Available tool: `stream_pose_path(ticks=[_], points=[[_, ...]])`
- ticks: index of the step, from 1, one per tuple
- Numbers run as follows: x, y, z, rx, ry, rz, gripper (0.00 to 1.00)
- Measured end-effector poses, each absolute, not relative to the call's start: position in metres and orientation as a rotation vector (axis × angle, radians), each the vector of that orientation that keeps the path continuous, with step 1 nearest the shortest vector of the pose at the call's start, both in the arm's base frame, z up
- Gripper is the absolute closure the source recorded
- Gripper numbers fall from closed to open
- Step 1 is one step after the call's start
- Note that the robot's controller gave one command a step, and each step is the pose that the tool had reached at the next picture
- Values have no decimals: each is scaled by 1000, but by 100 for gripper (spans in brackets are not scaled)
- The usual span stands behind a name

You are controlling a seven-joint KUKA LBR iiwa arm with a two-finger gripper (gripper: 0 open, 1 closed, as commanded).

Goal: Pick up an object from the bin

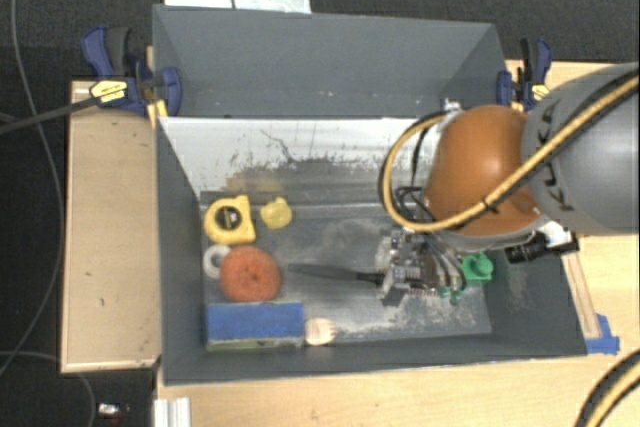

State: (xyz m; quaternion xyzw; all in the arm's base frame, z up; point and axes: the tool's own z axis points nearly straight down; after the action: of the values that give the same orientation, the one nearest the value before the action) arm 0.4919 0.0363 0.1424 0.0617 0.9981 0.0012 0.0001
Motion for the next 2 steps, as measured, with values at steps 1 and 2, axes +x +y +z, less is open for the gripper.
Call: stream_pose_path(ticks=[1, 2], points=[[489, 35, 184, 207, 3128, 6, 100], [518, 19, 112, -229, 3121, 3, 100]])
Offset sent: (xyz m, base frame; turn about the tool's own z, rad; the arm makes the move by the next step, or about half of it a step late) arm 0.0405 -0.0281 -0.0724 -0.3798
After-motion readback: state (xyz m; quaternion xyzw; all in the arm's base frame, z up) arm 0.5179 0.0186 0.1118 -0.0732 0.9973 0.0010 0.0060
